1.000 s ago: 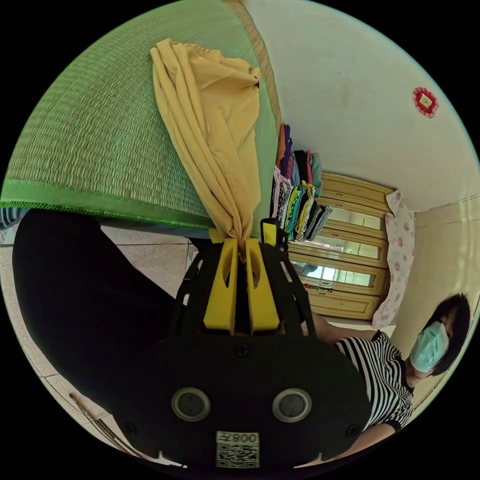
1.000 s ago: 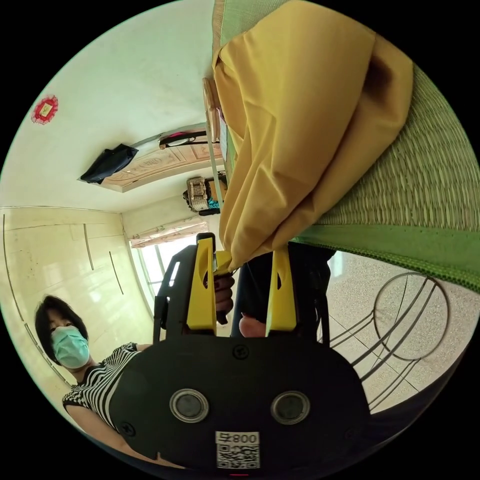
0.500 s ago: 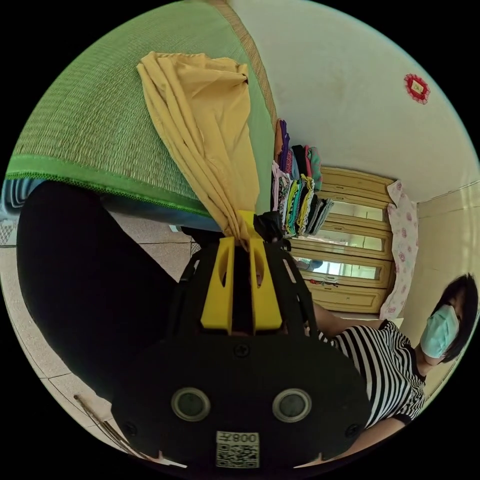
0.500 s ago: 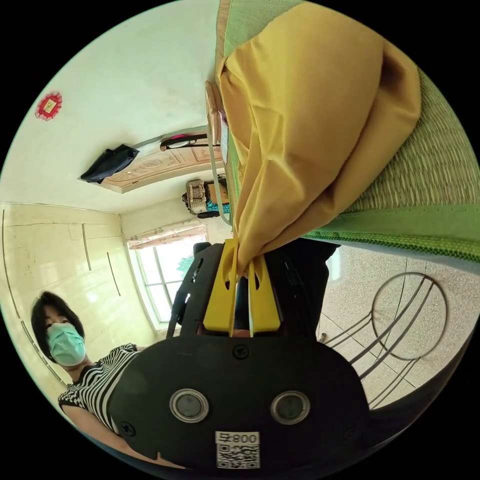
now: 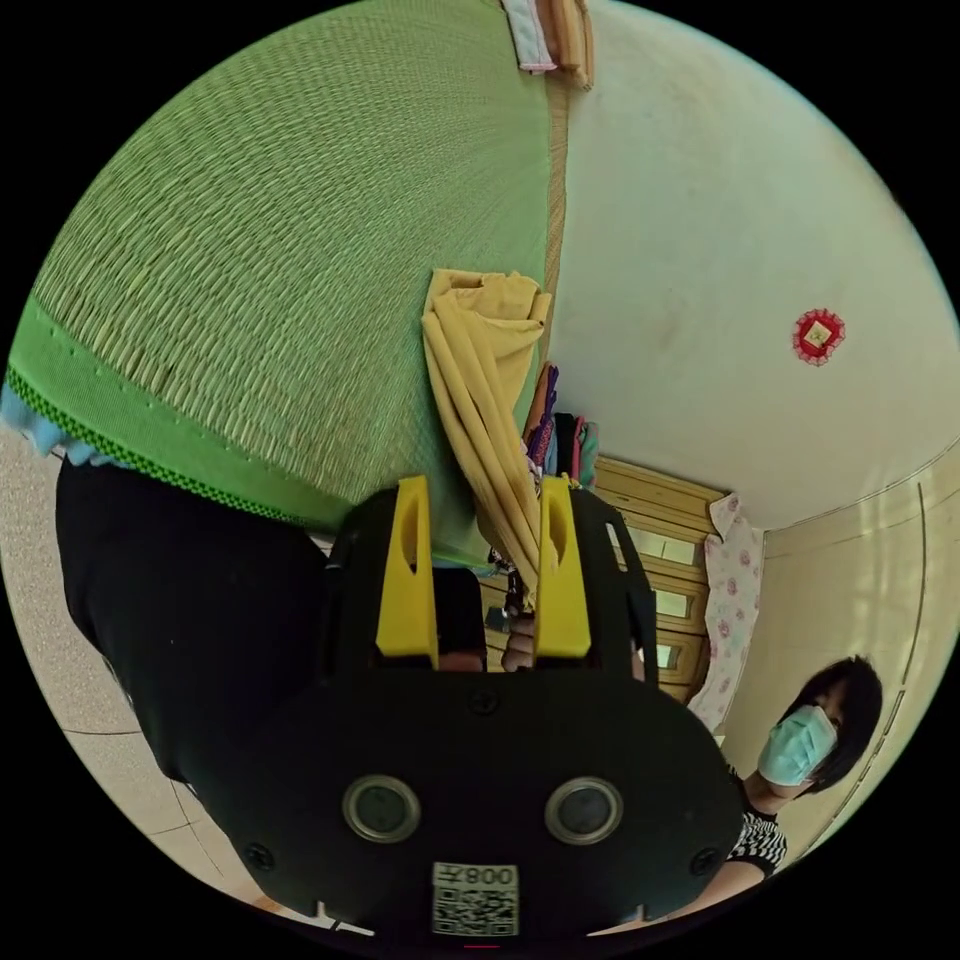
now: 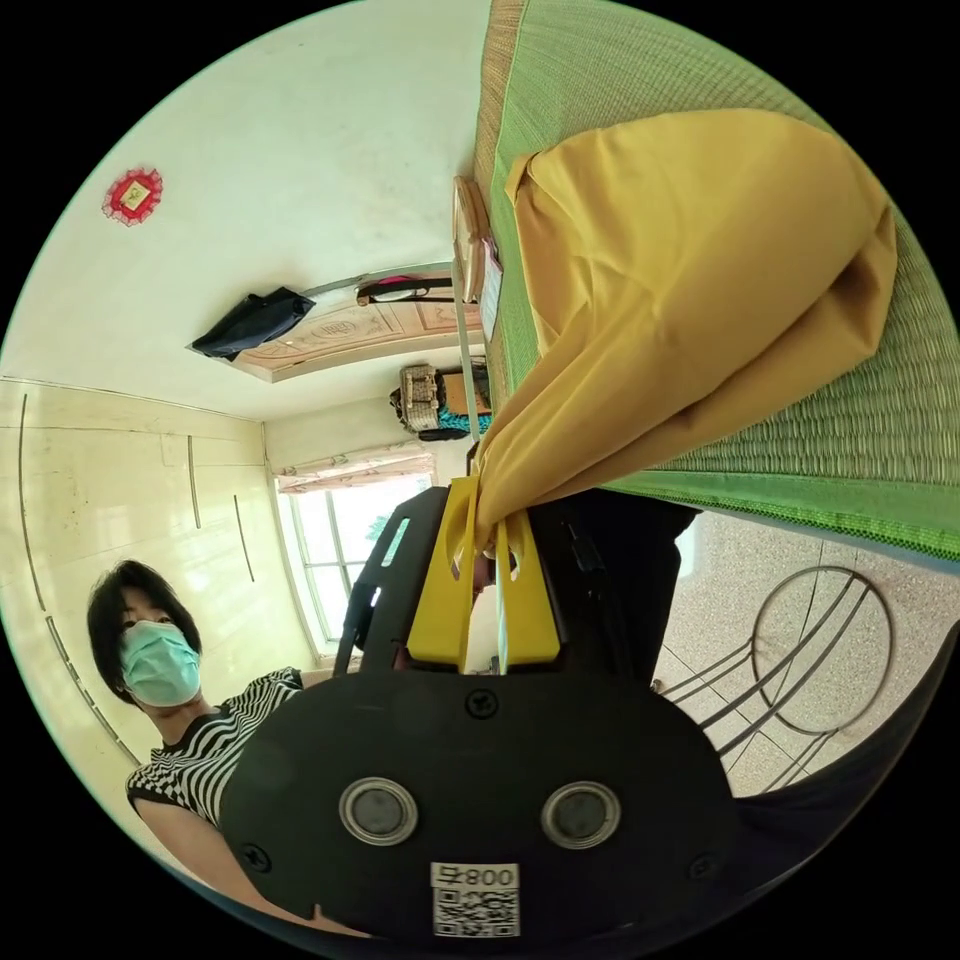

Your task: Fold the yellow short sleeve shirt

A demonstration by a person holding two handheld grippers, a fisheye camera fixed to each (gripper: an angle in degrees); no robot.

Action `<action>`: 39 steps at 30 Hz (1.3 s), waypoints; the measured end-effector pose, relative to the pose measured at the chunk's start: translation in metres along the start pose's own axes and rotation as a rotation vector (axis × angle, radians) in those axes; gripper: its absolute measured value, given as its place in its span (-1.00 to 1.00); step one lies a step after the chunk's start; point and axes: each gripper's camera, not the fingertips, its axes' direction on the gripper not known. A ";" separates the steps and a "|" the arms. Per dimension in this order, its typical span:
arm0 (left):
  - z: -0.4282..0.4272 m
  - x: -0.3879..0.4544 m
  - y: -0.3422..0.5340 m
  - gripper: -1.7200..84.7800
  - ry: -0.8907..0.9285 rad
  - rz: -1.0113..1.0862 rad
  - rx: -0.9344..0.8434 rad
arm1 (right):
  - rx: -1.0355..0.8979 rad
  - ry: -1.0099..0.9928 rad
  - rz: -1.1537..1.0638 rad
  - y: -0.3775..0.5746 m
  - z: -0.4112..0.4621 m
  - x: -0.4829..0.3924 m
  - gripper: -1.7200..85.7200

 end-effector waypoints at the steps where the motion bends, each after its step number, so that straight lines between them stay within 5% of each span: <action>1: -0.003 0.006 -0.002 -0.61 0.013 -0.007 0.022 | 0.001 -0.003 -0.002 -0.001 -0.002 0.001 -0.96; 26: 0.018 0.243 -0.051 -0.88 -0.187 0.028 -0.044 | -0.043 0.070 0.019 -0.011 -0.116 0.077 -0.96; 39: 0.056 0.499 -0.055 -0.88 -0.135 0.257 -0.082 | 0.021 -0.027 -0.143 0.001 -0.257 0.055 -0.96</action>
